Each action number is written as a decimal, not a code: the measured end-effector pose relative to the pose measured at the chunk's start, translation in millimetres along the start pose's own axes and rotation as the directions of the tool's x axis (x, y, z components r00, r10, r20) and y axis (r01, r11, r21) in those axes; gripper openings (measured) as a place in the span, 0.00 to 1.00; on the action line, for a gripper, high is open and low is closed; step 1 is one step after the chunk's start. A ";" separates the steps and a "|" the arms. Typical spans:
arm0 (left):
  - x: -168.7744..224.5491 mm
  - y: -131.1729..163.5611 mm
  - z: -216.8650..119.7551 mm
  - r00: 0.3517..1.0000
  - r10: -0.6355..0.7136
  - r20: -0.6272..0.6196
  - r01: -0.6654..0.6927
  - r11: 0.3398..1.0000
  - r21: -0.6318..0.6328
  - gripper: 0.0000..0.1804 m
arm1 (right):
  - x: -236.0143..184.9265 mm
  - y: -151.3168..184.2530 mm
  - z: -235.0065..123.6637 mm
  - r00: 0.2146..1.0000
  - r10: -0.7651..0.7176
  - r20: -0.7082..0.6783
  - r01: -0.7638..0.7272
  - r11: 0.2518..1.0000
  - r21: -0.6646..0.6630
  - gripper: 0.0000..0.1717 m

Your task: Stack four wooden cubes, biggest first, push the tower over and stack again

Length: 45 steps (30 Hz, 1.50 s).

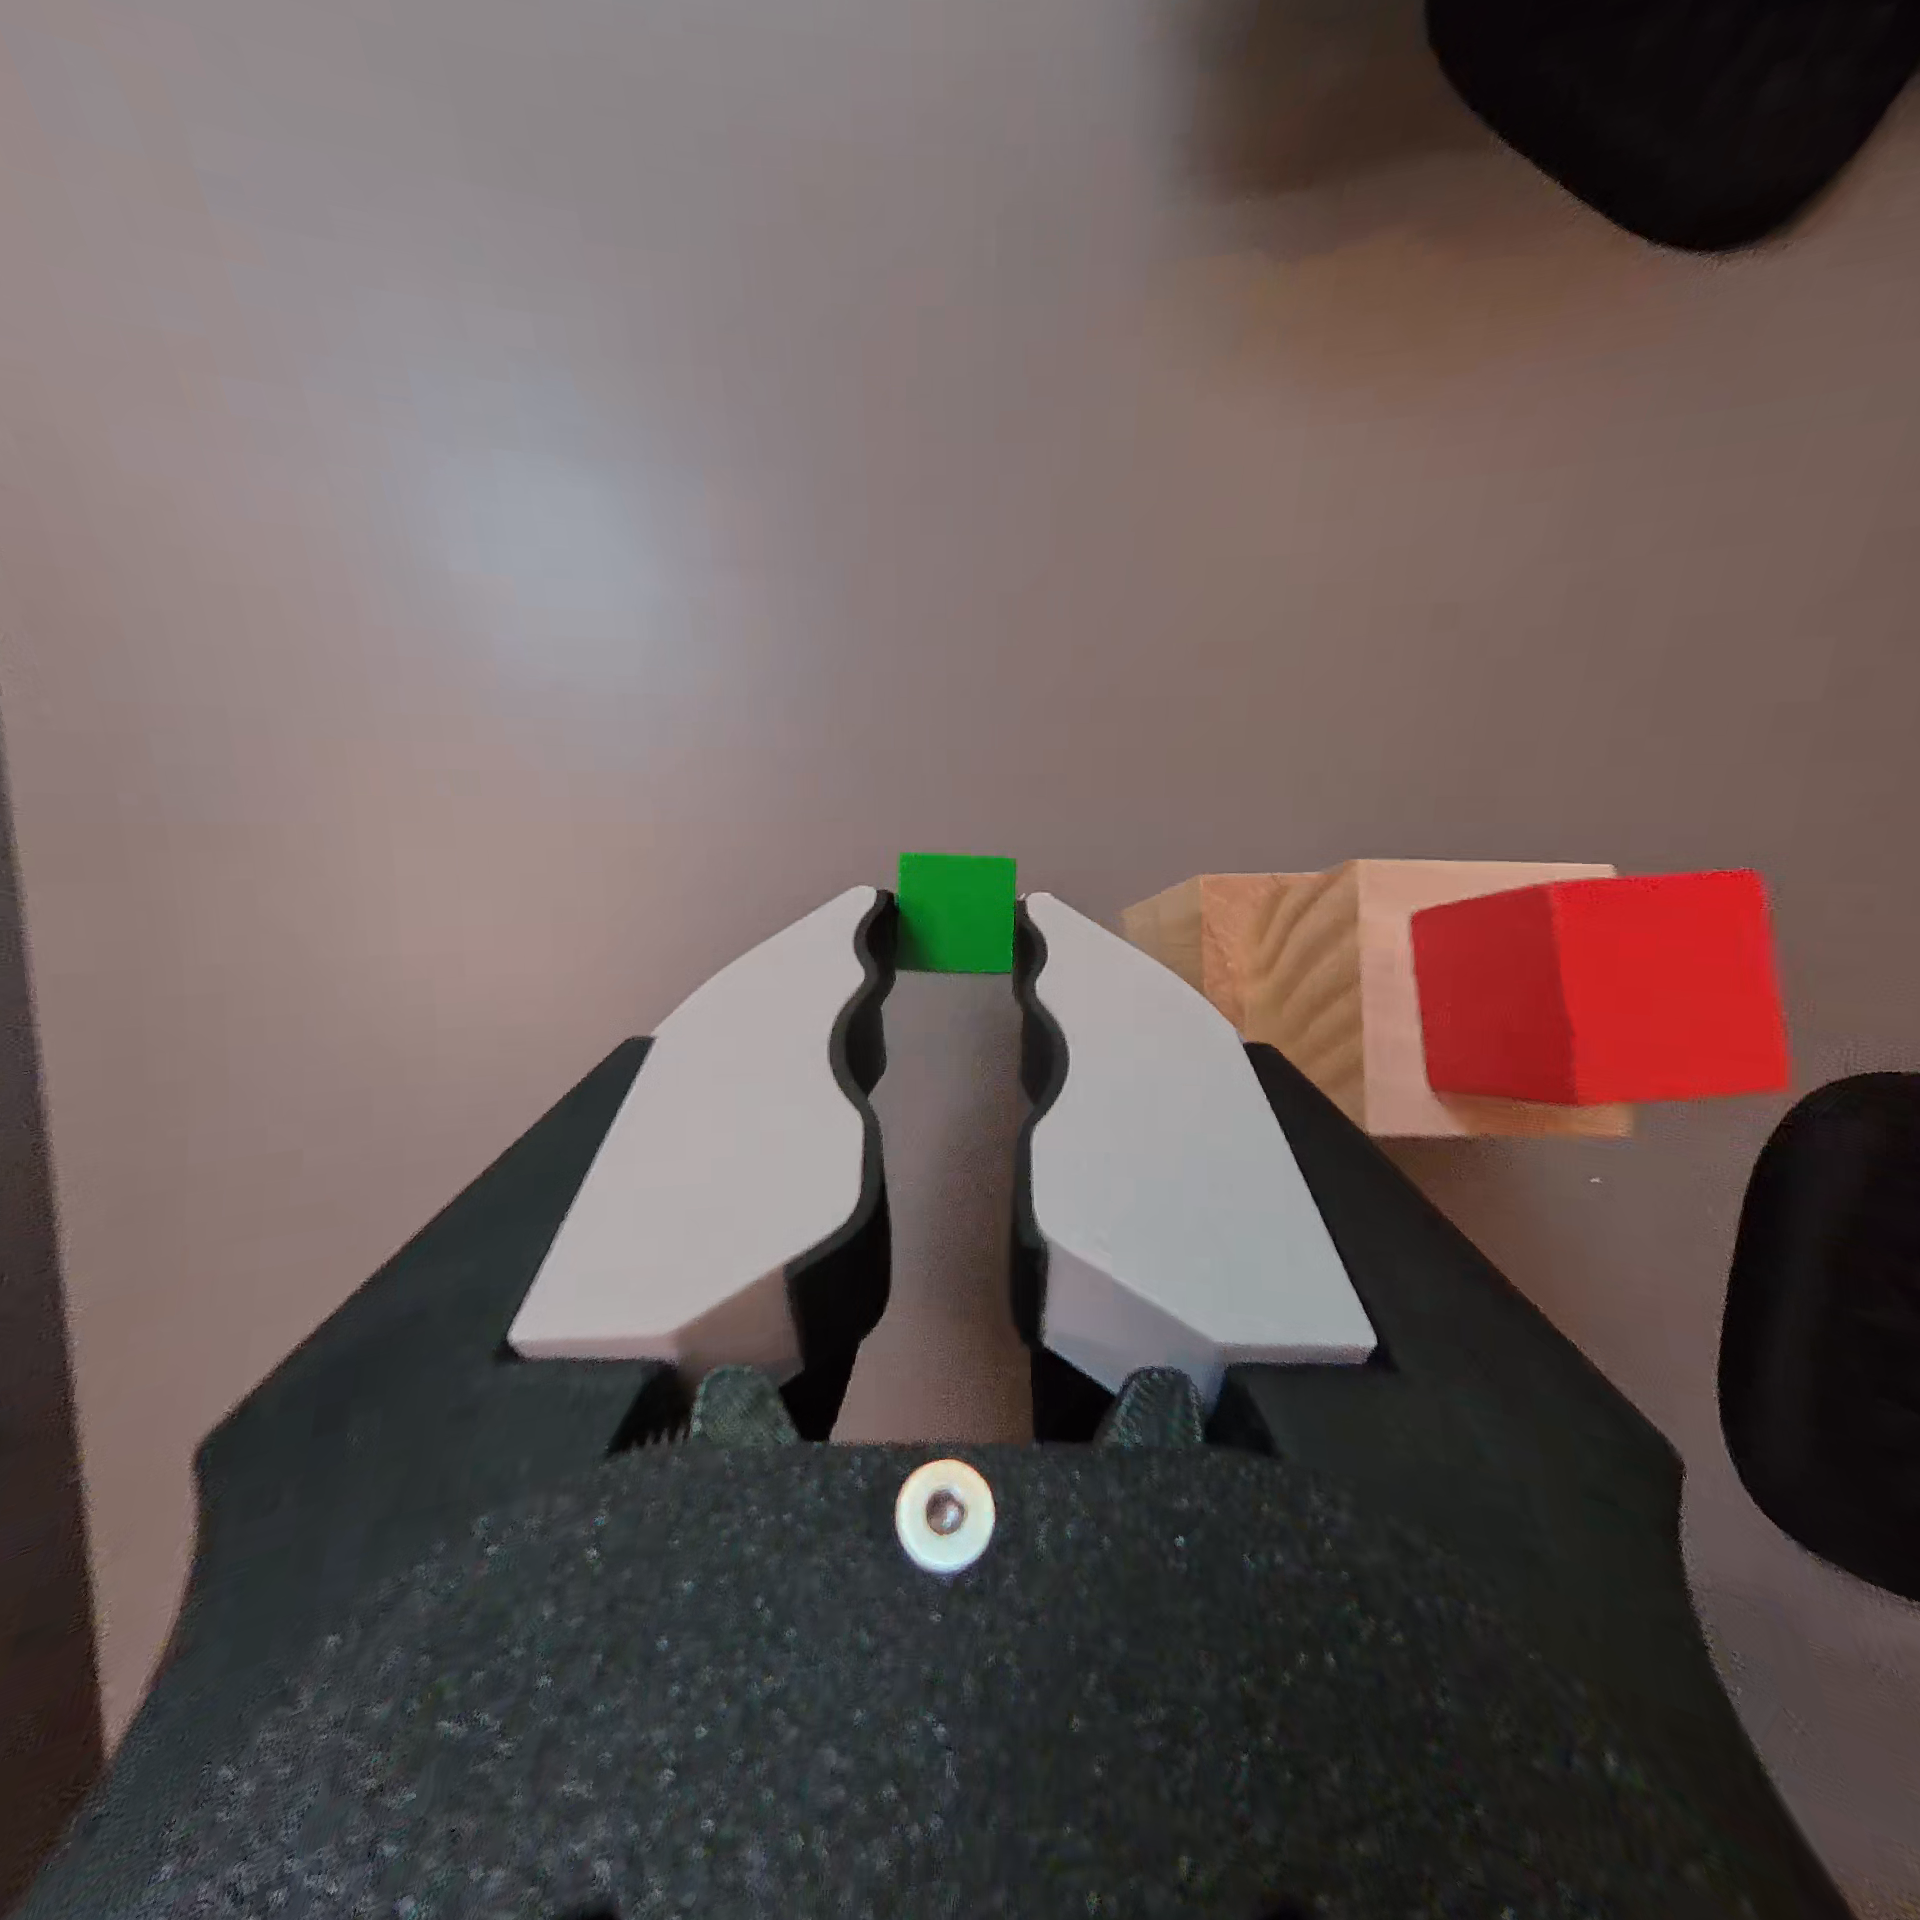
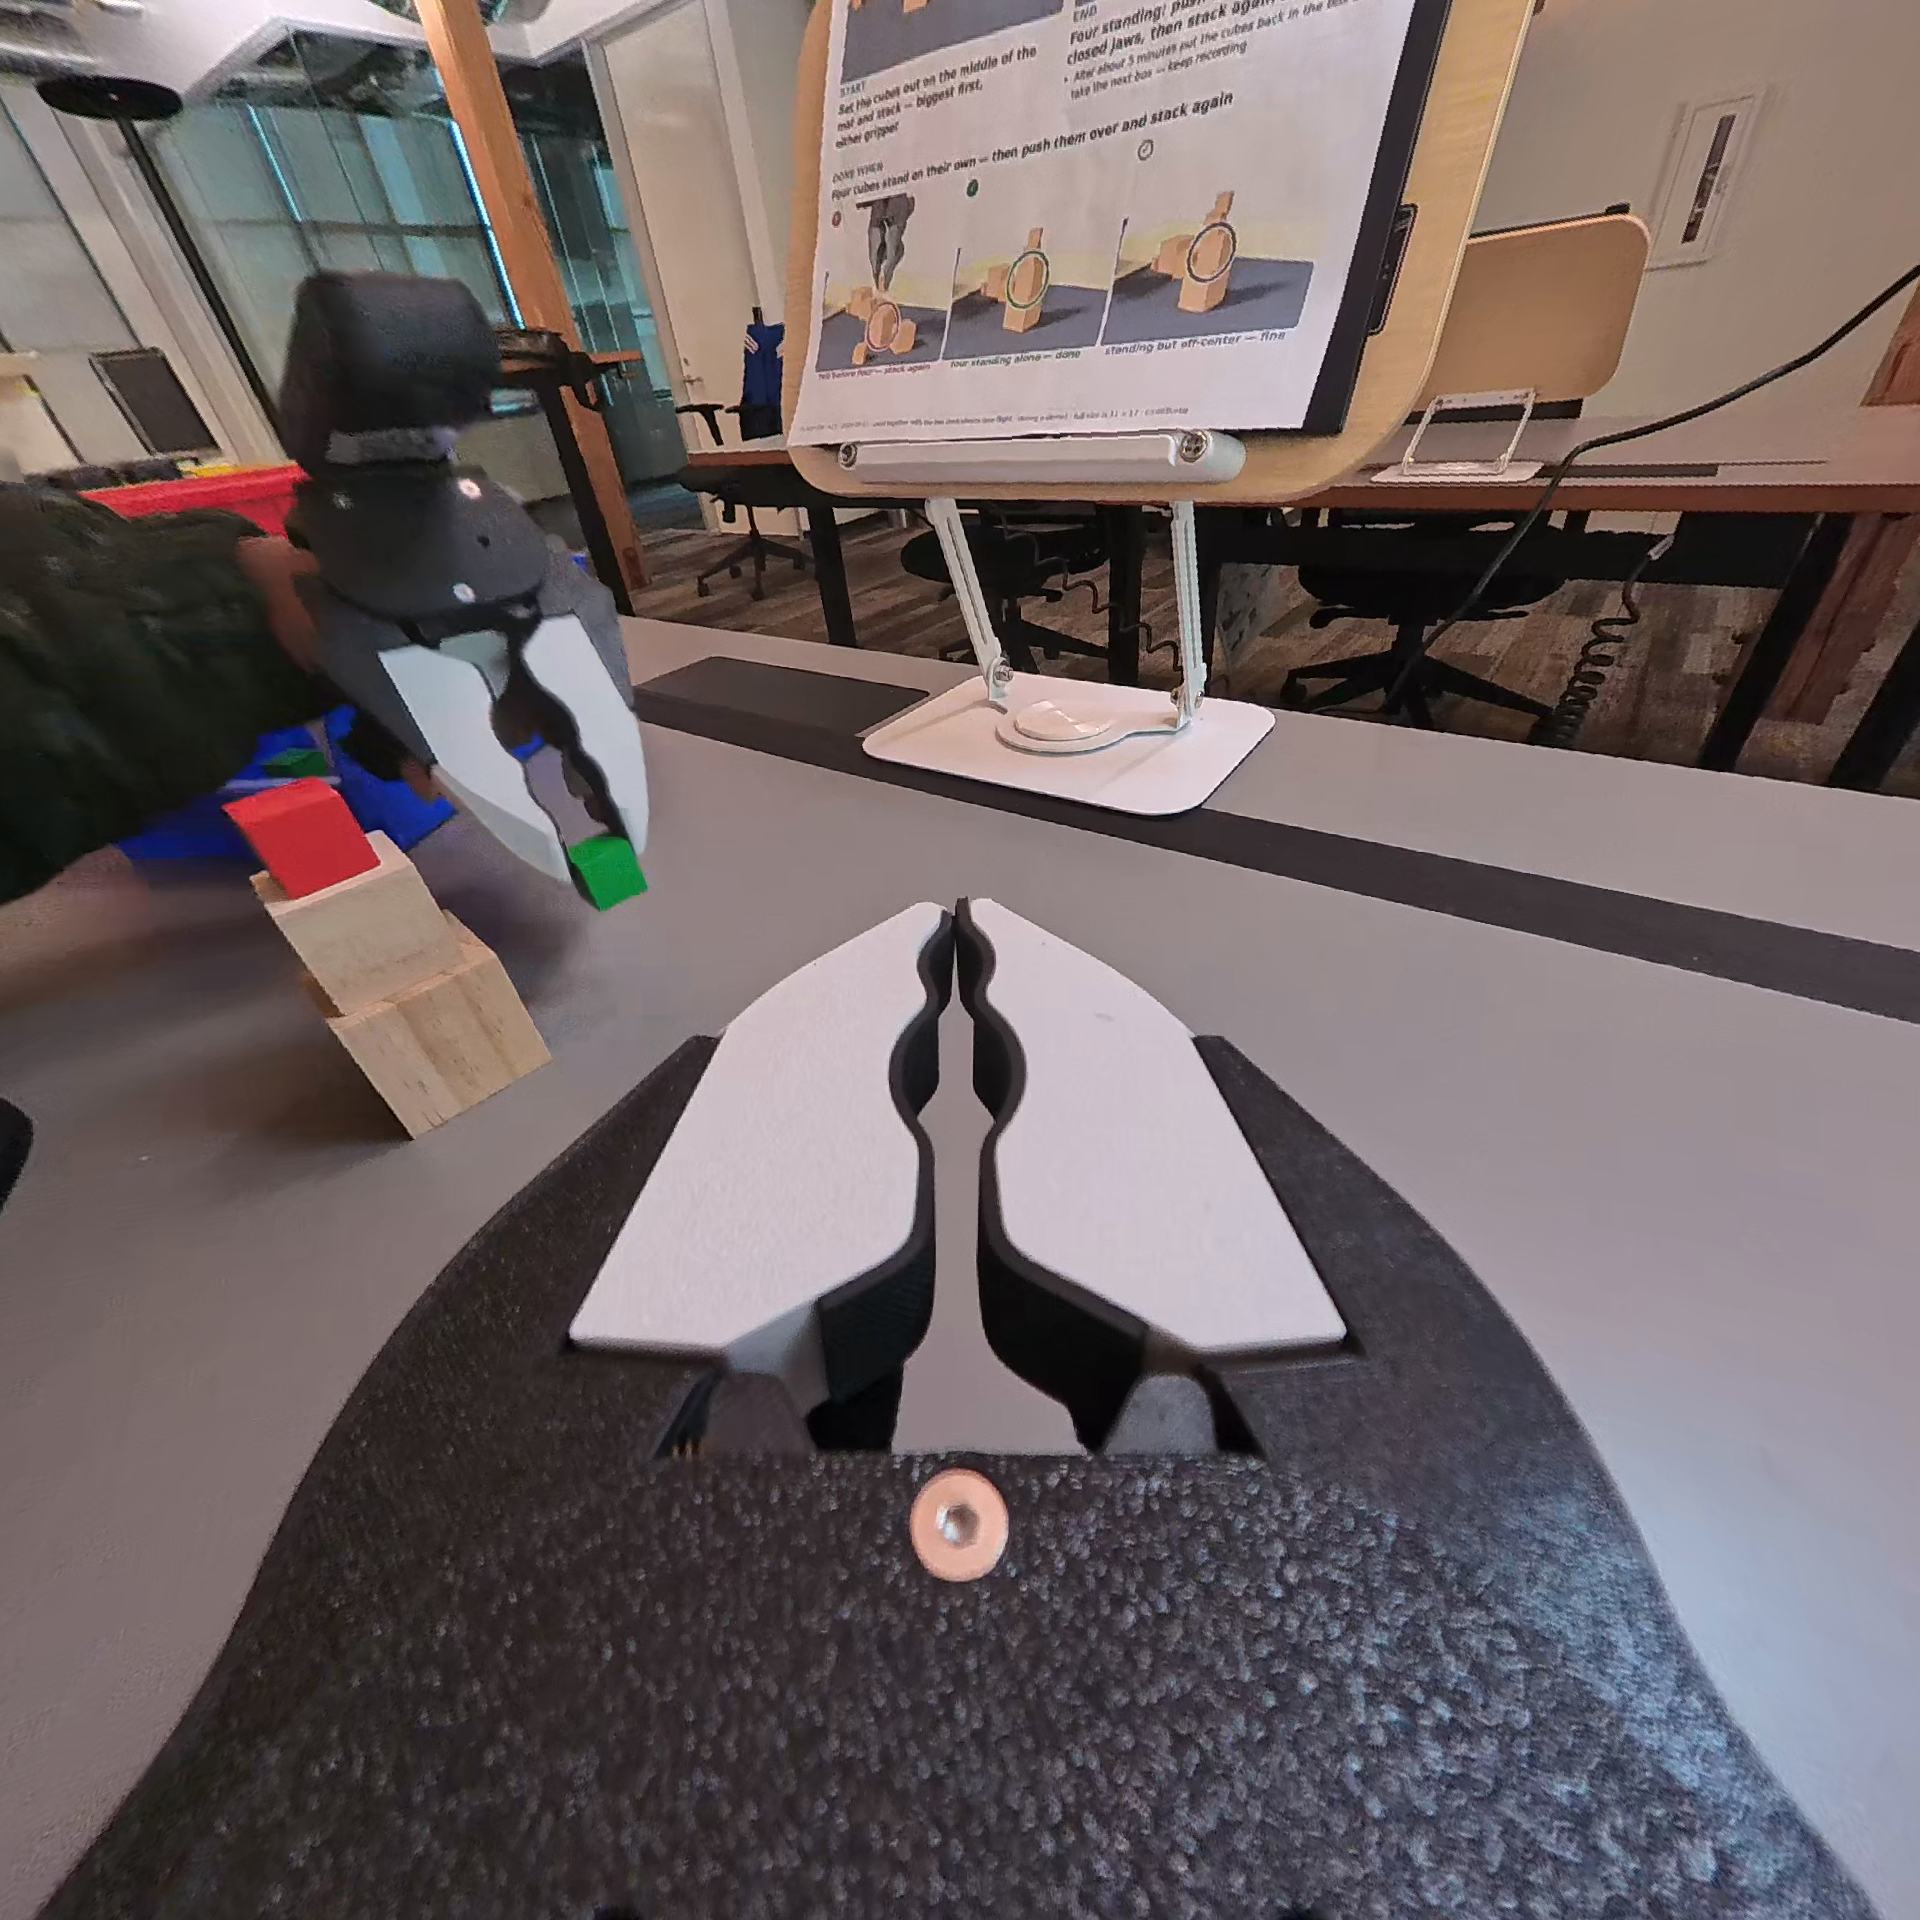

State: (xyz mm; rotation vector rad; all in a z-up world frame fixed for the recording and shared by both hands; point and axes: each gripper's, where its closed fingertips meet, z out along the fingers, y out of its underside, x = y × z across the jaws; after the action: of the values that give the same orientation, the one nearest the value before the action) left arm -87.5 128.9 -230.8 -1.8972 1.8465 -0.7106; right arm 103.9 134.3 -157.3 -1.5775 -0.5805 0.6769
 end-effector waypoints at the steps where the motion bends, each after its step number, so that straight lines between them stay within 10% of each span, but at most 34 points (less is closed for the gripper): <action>1: -0.4 -3.1 -8.8 1.000 0.000 0.021 0.000 1.000 0.008 0.12 | -0.2 -0.5 -0.1 1.000 0.001 0.000 -0.001 1.000 0.002 0.00; 14: 51.4 -49.3 -98.5 0.991 0.009 0.131 -0.014 0.999 0.044 0.12 | -4.4 -2.9 0.1 1.000 0.011 0.014 -0.011 1.000 0.010 0.00; 45: 81.0 -30.6 -64.4 0.996 -0.055 0.074 0.056 0.998 -0.009 0.12 | -2.7 -10.1 -4.6 1.000 -0.018 -0.018 0.019 0.999 0.032 0.00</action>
State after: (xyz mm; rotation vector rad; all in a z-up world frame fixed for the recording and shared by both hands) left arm -102.3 53.9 -154.7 -1.9613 1.7630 -0.6407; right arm 105.5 130.3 -146.8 -1.5449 -0.5679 0.6545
